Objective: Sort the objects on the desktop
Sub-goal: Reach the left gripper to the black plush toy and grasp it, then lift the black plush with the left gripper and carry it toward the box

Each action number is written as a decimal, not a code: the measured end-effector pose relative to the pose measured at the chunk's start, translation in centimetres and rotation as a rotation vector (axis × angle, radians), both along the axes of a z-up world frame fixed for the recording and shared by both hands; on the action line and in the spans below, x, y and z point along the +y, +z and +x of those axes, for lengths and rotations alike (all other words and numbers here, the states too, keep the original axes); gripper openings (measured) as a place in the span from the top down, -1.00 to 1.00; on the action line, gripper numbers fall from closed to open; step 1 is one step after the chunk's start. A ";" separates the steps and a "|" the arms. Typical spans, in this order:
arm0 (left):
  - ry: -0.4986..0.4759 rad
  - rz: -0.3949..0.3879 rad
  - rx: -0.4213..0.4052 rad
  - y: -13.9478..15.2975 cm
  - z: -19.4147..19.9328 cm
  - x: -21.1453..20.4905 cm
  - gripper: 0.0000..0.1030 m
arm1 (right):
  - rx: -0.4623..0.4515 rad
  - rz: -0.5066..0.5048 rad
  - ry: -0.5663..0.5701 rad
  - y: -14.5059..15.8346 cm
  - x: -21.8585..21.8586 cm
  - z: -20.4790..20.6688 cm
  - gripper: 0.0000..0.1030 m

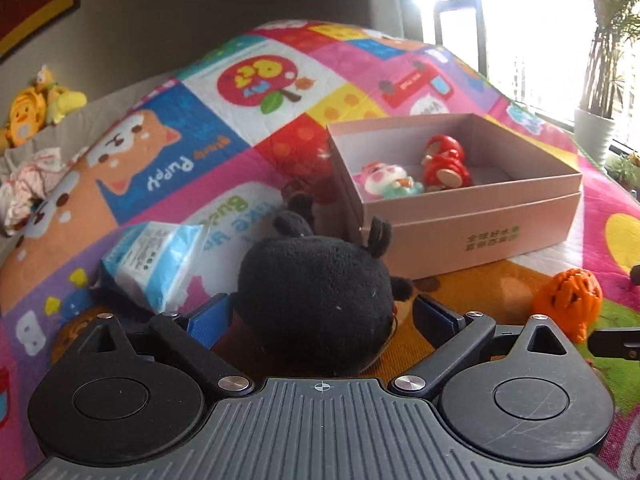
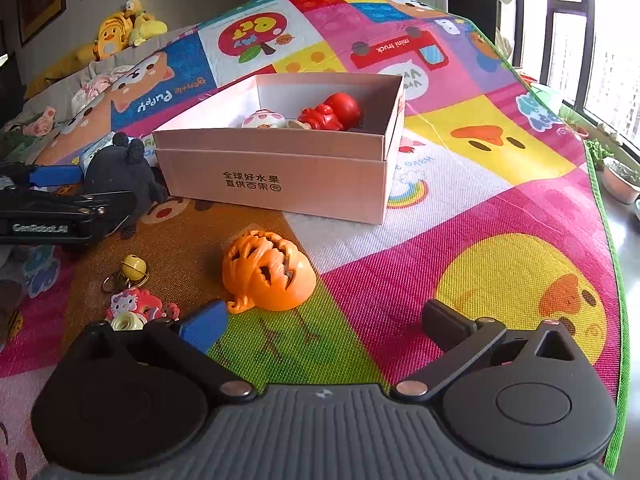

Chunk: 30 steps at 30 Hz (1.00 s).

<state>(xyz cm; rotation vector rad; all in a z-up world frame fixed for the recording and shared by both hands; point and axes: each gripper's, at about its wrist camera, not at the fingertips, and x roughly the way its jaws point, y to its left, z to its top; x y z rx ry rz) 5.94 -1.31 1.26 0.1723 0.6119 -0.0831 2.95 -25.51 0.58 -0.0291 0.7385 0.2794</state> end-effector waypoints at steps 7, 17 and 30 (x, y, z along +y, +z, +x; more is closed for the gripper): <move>-0.078 0.078 0.022 1.5 -2.1 0.8 -0.59 | -0.003 0.046 -0.011 0.0 -0.7 0.1 -1.00; -0.442 0.719 0.099 2.6 -9.6 -0.8 -0.64 | -0.013 0.110 -0.031 0.2 -1.6 0.0 -1.00; -0.545 0.322 0.050 3.5 -9.2 -3.3 -0.86 | -0.005 0.115 -0.036 0.1 -1.7 0.1 -1.00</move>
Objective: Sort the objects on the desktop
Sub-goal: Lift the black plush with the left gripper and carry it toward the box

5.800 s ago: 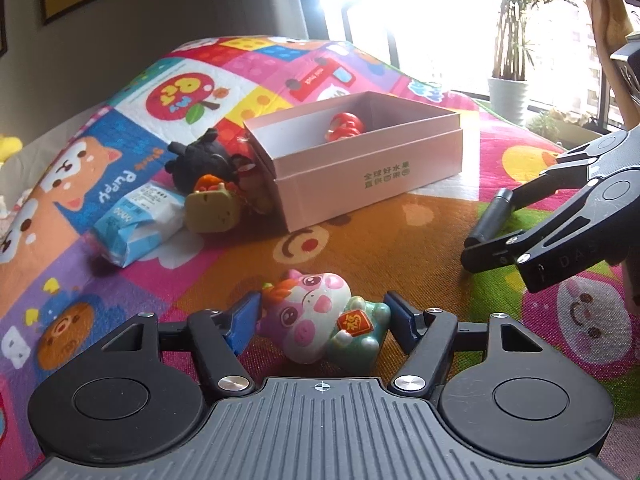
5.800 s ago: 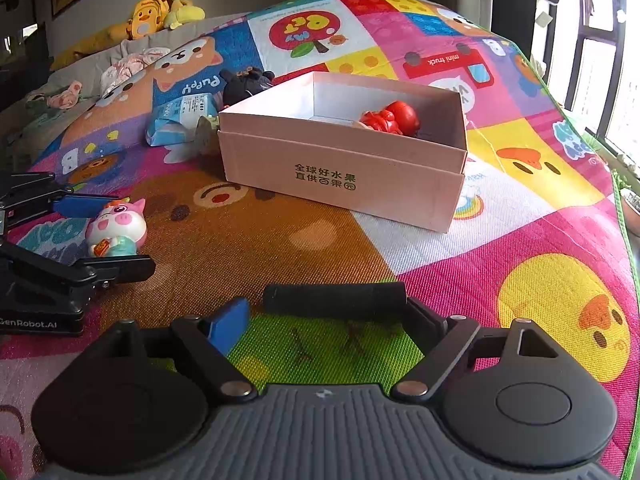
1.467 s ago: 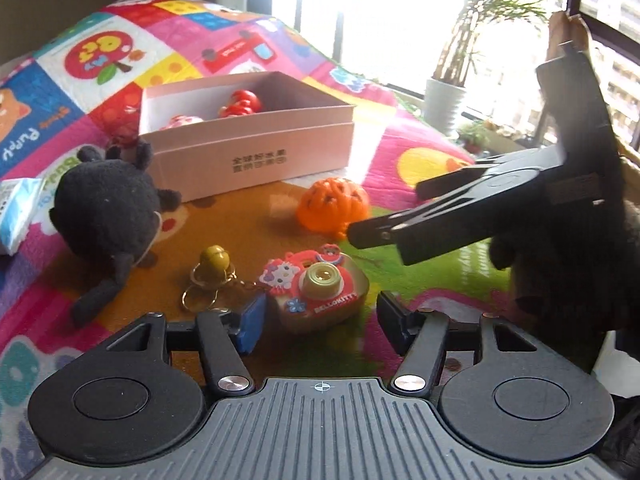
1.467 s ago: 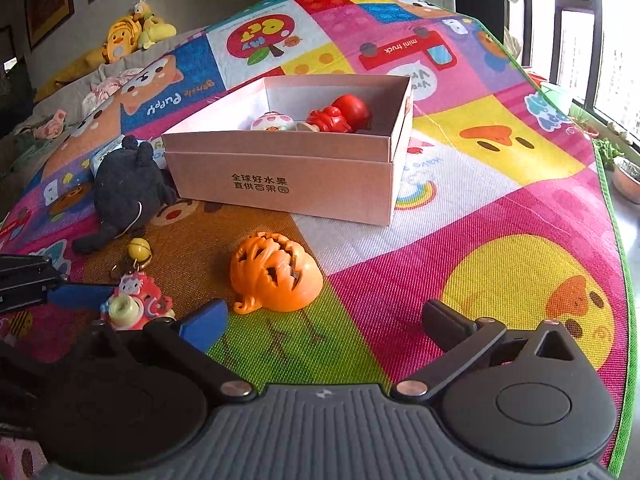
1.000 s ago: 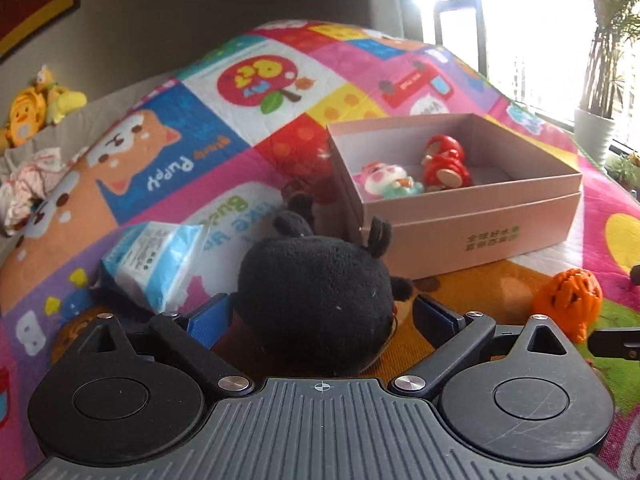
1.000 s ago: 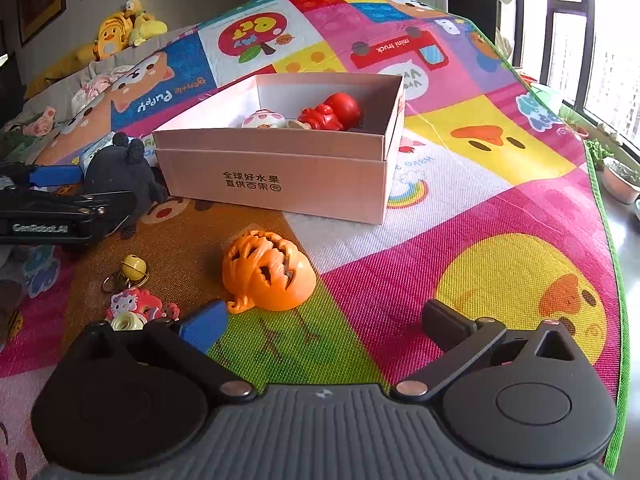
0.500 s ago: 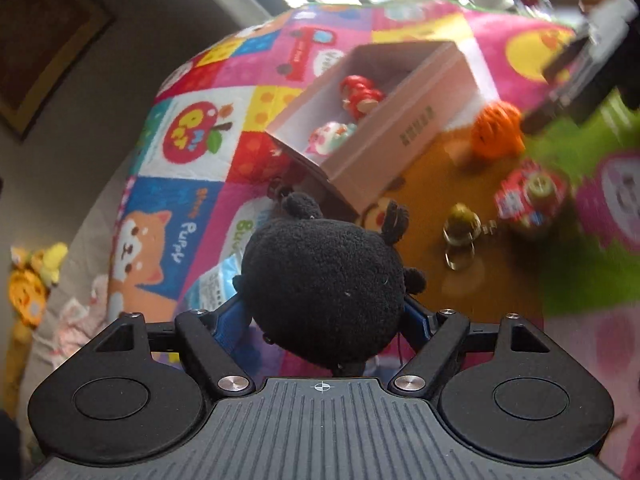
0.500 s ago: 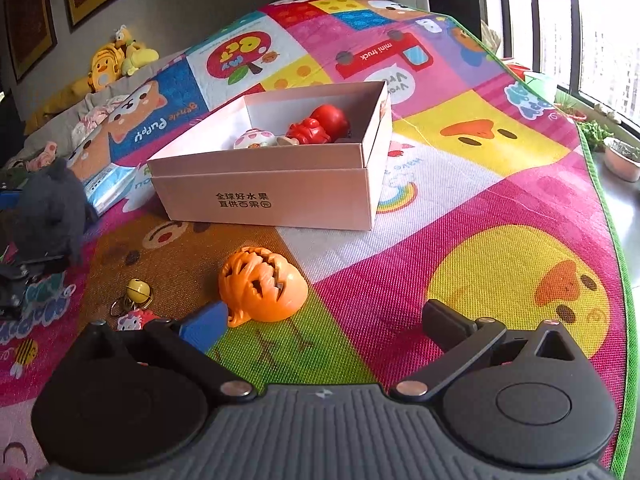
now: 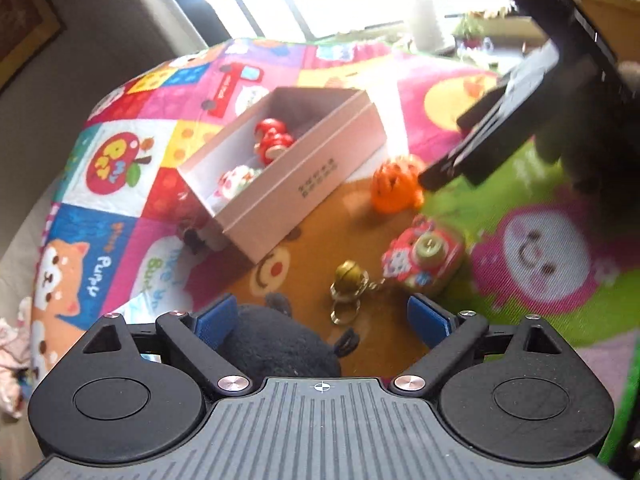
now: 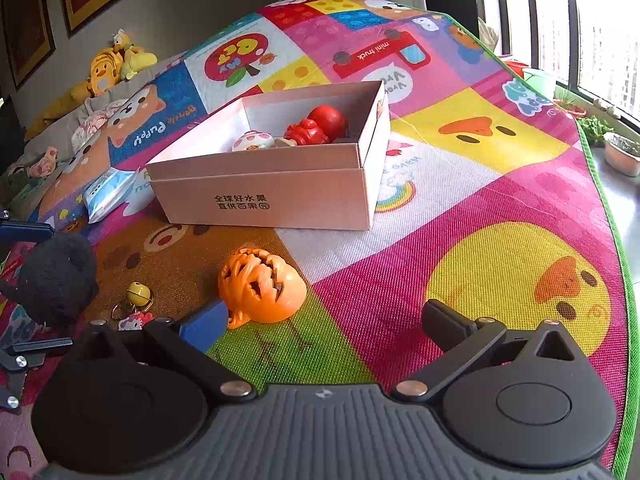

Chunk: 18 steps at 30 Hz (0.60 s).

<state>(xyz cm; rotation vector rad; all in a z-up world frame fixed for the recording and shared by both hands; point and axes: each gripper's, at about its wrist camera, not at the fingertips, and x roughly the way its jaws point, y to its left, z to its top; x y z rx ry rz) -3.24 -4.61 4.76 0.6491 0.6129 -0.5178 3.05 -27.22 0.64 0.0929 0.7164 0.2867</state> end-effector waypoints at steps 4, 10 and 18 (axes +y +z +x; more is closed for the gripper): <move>0.049 -0.165 -0.043 2.2 -1.0 0.8 -0.88 | 0.001 -0.005 0.001 0.0 0.1 0.0 -1.00; 0.339 -0.297 -0.110 3.6 -2.1 4.7 -0.95 | 0.001 -0.007 0.001 0.0 0.1 0.0 -1.00; 0.576 -0.370 -0.038 1.5 -3.1 10.4 -0.96 | -0.007 -0.036 -0.006 0.0 0.4 -0.1 -1.00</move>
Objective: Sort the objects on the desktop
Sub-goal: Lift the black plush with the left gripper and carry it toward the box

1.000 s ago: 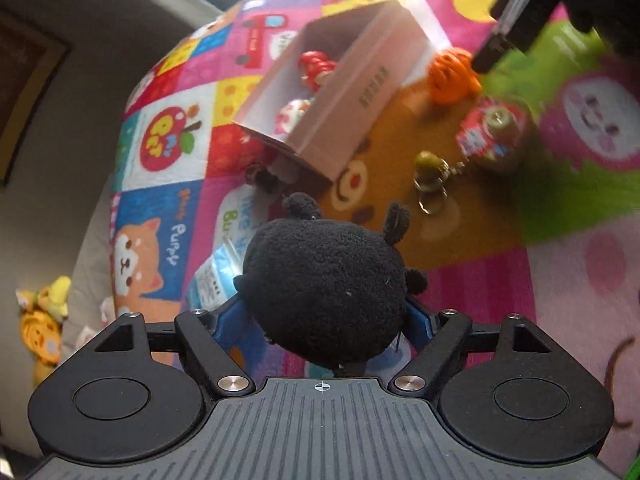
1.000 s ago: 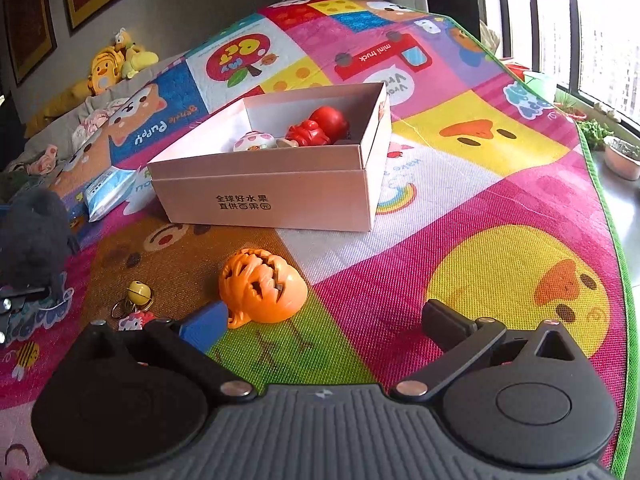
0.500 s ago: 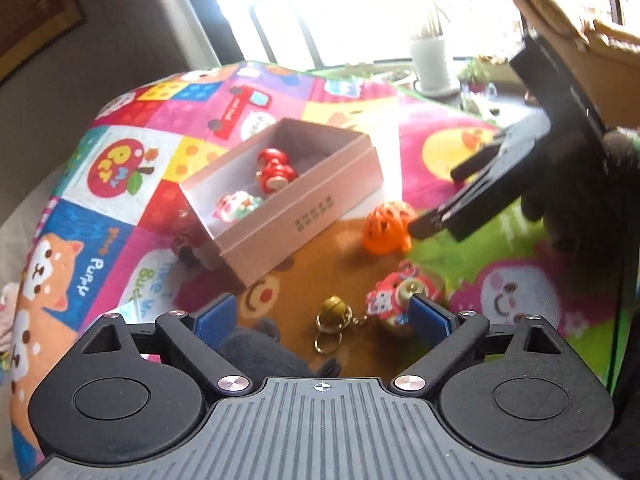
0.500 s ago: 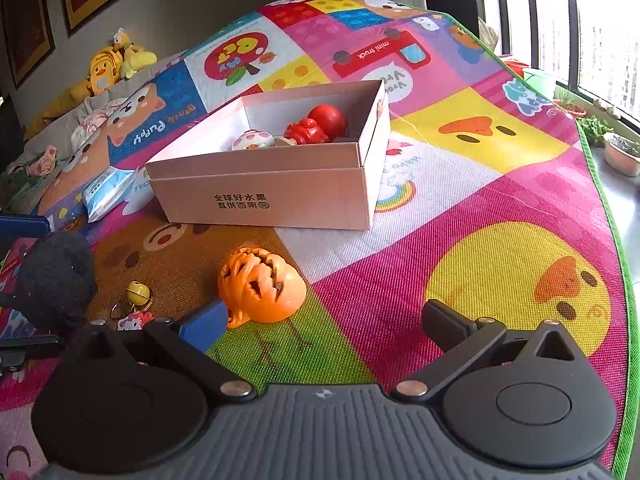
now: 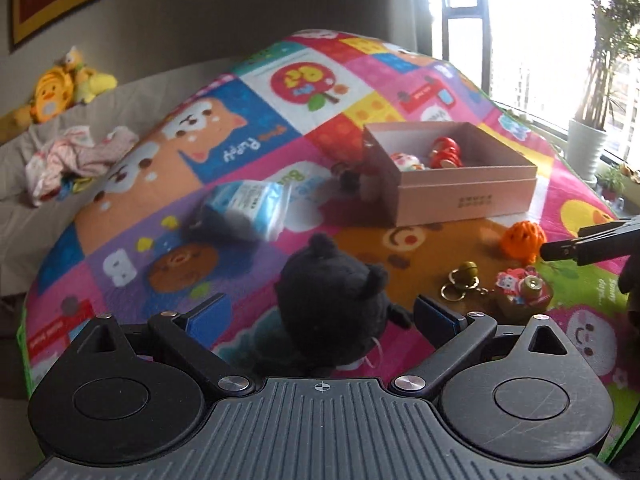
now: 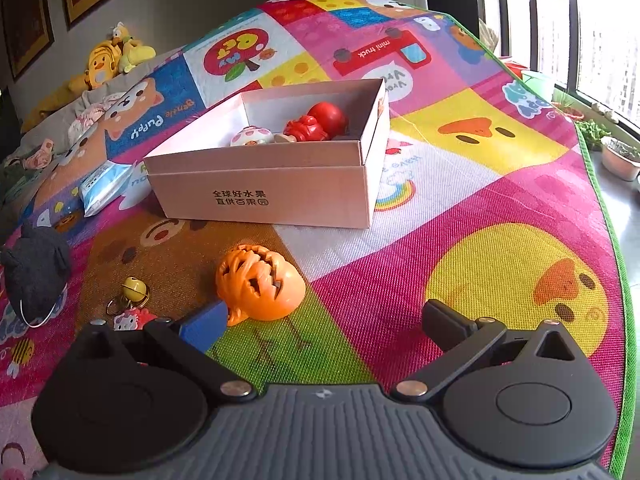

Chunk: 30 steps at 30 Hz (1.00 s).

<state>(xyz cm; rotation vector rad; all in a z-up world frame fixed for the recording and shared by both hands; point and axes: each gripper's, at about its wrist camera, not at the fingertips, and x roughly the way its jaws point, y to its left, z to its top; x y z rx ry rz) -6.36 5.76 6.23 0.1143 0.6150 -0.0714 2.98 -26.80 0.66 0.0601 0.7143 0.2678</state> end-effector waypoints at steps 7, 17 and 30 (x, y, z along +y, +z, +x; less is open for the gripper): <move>0.070 0.040 0.000 -0.6 -0.9 1.9 -0.99 | -0.115 -0.016 0.317 5.5 7.2 -1.3 -1.00; -0.023 -0.049 0.069 -3.6 -2.7 1.8 -1.00 | 0.032 0.027 0.648 7.4 24.0 2.5 -0.71; -0.127 -0.156 0.037 -3.4 -0.6 0.1 -1.00 | 0.031 0.024 0.430 5.4 13.9 4.3 -0.69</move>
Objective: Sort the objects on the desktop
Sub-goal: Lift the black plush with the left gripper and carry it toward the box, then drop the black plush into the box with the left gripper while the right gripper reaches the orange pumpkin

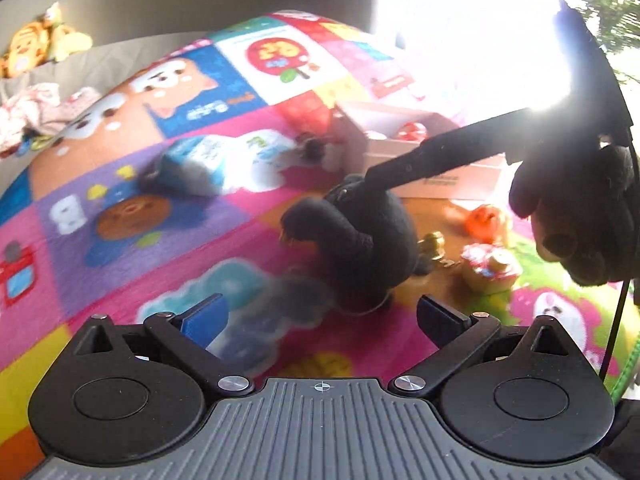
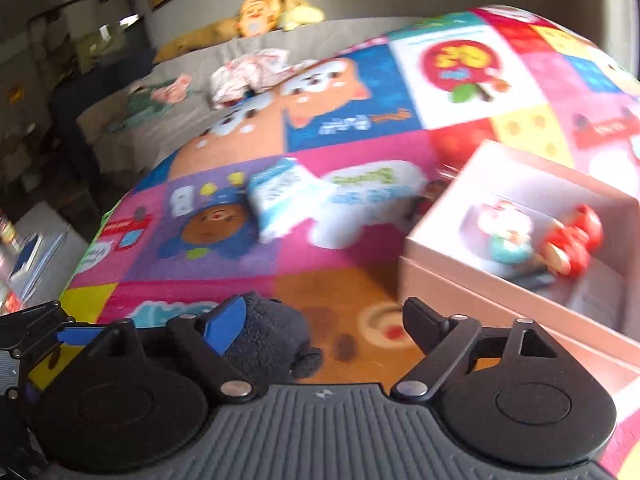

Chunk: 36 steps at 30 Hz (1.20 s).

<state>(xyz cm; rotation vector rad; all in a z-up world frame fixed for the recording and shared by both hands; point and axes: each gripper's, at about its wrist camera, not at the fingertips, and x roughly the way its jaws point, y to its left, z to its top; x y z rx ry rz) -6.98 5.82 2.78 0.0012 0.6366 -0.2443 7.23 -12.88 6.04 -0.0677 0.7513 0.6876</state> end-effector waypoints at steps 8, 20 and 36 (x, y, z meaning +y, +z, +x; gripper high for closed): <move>-0.047 0.080 -0.047 -0.7 4.3 -5.6 -0.99 | -0.018 0.068 -0.103 -0.3 -4.3 -0.5 -0.70; -0.037 0.168 -0.061 -0.8 4.1 -7.4 -0.40 | -0.131 -0.111 -0.298 -2.4 -11.2 -4.7 -0.99; -0.039 0.148 -0.152 3.6 3.8 -6.3 -0.39 | -0.157 -0.109 -0.226 -0.6 -9.8 -4.4 -0.10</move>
